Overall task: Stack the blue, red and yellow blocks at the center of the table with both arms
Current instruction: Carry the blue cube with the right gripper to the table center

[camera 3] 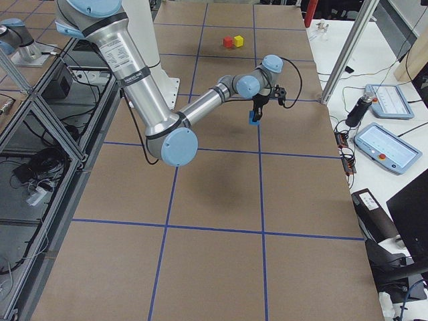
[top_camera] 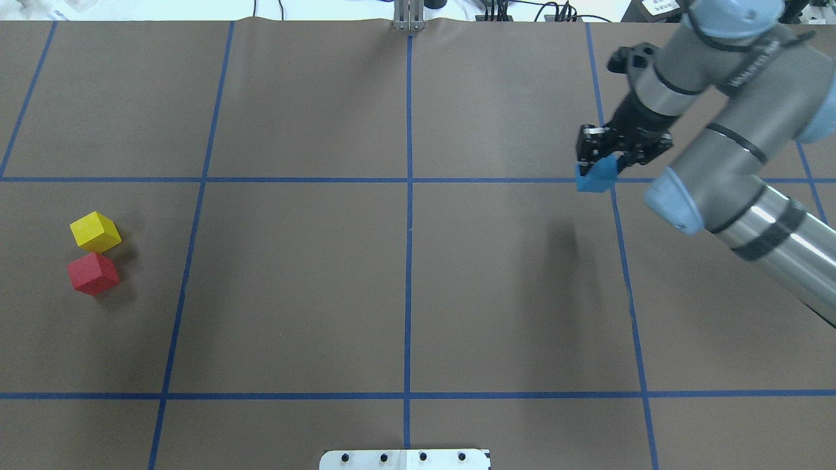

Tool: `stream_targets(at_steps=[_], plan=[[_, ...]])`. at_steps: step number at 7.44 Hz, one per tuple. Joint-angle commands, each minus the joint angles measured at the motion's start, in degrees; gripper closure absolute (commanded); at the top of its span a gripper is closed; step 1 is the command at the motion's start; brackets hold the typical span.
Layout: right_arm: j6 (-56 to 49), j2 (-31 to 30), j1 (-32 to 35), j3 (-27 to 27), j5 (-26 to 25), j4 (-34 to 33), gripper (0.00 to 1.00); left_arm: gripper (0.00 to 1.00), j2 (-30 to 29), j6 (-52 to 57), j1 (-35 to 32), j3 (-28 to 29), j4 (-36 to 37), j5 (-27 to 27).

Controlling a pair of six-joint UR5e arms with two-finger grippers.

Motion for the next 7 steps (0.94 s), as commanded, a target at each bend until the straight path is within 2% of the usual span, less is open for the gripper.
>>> stream_targets(at_steps=[1,4,7], plan=[[0.8,15.7,-5.9,-14.7,-3.4,-1.3,1.0,0.0,0.0,0.1,0.0,0.0,0.0,-0.1],[7.7,21.6,-12.8,-19.7,-7.7,-0.7,1.0,0.0,0.0,0.1,0.2,0.4,-0.1,0.0],[10.8,21.7,-14.9,-22.1,-7.8,4.5,1.0,0.0,0.0,0.1,0.2,0.5,-0.1,0.0]])
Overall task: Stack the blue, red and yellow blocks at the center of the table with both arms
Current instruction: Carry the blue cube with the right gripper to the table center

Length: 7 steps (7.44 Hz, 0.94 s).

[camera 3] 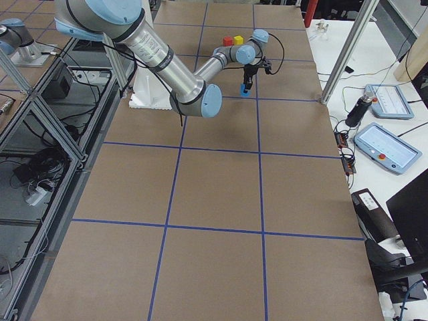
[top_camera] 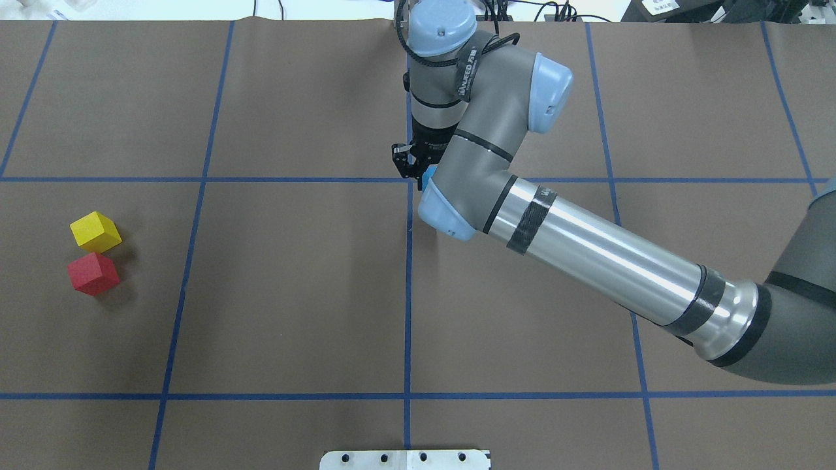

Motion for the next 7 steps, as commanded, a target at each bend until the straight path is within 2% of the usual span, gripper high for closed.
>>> stream_targets(at_steps=[1,2,3,5,7], plan=[[4.3,0.1,-1.0,-2.7,-0.1,4.5,1.0,0.0,0.0,0.0,0.0,0.1,0.0,0.0],[4.5,0.1,-1.2,-3.4,-0.1,4.8,1.0,0.0,0.0,0.0,0.0,0.1,0.0,0.0],[6.1,0.0,-1.5,-3.6,-0.3,6.0,0.51,0.0,0.0,0.0,0.0,0.1,0.0,0.0],[7.6,0.0,-1.9,-3.6,-0.6,7.5,0.05,0.0,0.0,0.0,0.0,0.2,0.0,0.0],[7.0,0.0,-1.6,-3.1,-0.6,7.5,0.02,0.0,-0.1,-0.1,0.0,0.2,0.0,0.0]])
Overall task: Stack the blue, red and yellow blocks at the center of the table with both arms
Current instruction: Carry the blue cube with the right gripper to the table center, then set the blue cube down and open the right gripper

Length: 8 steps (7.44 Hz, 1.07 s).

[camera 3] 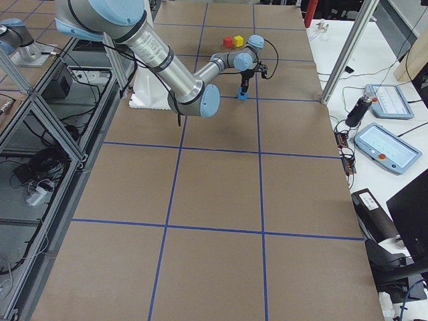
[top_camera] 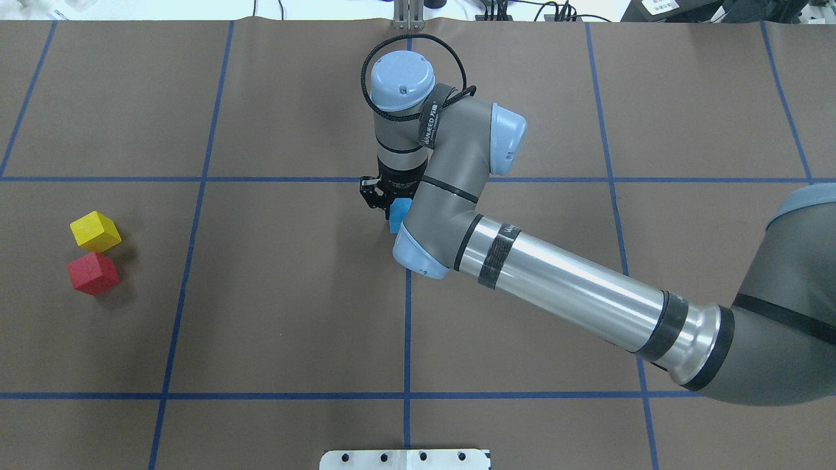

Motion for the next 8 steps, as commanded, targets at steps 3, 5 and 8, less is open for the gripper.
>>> stream_targets(at_steps=[3,5,8], plan=[[-0.5,-2.5,5.0,6.8,0.6,-2.0,0.01,0.0,-3.6,-7.2,3.6,-1.2,1.2,0.3],[-10.4,-10.8,11.5,16.7,2.0,-7.4,0.01,0.0,-3.3,-36.4,15.1,-9.2,-0.2,0.8],[-25.7,-19.3,20.2,18.7,4.0,-7.1,0.01,0.0,5.3,-61.2,27.8,-13.1,-16.8,9.6]])
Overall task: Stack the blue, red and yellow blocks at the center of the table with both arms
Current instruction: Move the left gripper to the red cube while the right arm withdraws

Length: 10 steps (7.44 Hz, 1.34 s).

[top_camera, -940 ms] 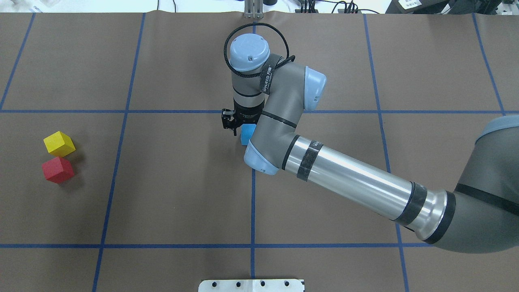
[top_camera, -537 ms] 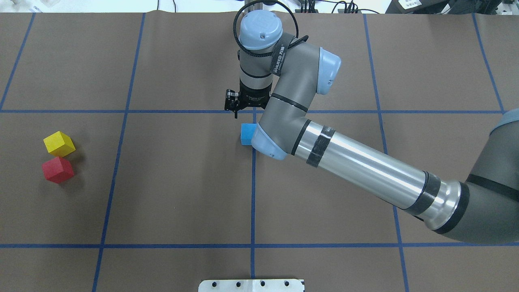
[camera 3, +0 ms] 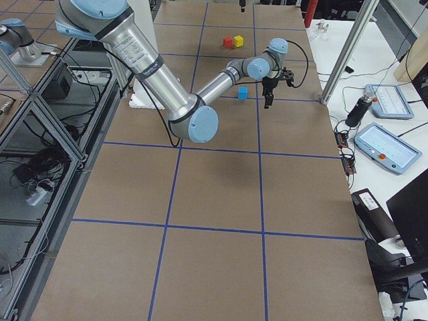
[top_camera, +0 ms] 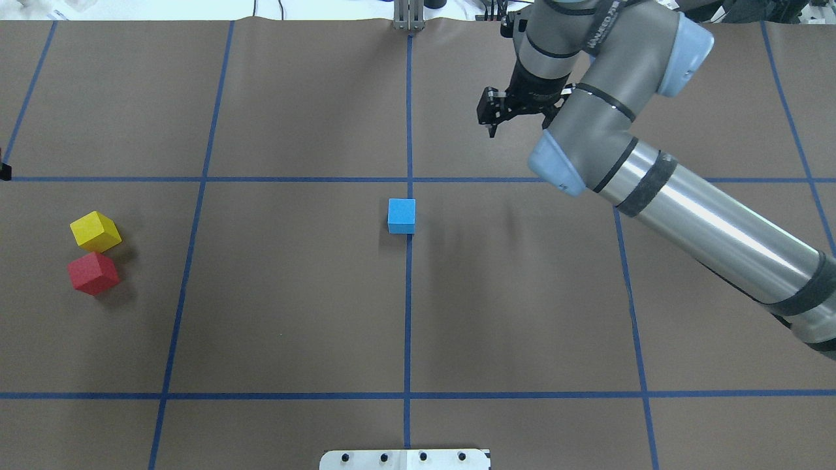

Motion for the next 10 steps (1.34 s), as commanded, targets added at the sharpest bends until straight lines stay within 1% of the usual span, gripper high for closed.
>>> stream_targets(at_steps=[1,2,3,4,6,8,10], plan=[[-12.3,-9.2,6.5,4.4,0.9,0.2,0.01,0.0,5.6,-19.0,11.5,-1.0,-12.3,9.3],[-18.9,-12.5,9.3,4.8,1.6,0.2,0.01,0.0,5.7,-23.4,14.5,-1.0,-12.5,11.2],[-22.2,-15.2,11.5,4.9,4.1,0.5,0.01,0.0,5.7,-27.6,17.7,-1.0,-12.7,13.1],[-25.5,-16.5,13.5,4.9,5.8,0.4,0.01,0.0,5.7,-30.9,21.6,-1.0,-13.9,17.3],[-25.6,-17.0,13.9,4.9,6.2,0.4,0.01,0.0,5.7,-32.1,24.5,0.3,-14.0,18.9],[-25.6,-17.3,14.2,4.9,6.8,0.5,0.01,0.0,5.6,-31.8,26.2,3.2,-14.7,19.0],[-25.6,-17.8,14.2,5.2,6.8,0.5,0.01,0.0,5.4,-31.9,26.9,8.6,-21.8,20.1]])
